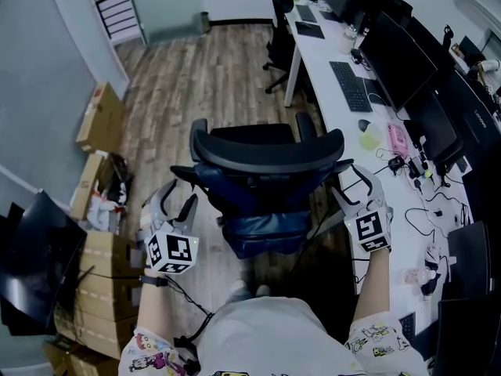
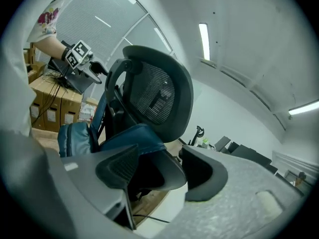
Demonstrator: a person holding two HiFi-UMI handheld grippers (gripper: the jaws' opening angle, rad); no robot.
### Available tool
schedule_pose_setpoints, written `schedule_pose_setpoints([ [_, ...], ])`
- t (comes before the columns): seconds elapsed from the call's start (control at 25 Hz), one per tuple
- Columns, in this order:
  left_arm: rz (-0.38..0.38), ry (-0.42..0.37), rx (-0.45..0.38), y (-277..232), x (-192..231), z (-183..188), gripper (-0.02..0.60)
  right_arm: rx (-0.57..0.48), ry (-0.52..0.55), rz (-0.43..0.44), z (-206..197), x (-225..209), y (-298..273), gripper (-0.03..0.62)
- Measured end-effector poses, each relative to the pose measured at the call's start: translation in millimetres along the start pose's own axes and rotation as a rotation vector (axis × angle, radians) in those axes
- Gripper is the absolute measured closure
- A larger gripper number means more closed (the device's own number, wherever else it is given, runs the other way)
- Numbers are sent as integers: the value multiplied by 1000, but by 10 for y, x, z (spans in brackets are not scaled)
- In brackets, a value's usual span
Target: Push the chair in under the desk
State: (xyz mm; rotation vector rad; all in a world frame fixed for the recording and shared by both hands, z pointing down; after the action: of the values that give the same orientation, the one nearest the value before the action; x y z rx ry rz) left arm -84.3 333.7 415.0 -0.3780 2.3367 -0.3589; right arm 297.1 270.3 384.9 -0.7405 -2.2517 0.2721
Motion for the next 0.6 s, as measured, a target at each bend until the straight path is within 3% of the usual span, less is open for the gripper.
schedule_pose_setpoints([
  [0.4,-60,-71,39,-332,5,-124,301,63,165,76,-226,-84,-271,304],
  [0.6,-64,-104,70,-440,33,-219,299,59,185,111,-331,-76,-374,304],
])
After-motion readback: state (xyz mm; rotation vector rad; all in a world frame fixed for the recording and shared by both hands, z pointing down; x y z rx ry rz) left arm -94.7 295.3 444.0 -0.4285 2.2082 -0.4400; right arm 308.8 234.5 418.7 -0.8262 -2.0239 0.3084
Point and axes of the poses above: the fingertips, and each gripper's own axes: y backward along the fingers, x to its left, z out of its top, the point moved 4 cm from there along y, backward along the fingers, and after that the axes turned 2 degrees about x, right-handed, at the moved point
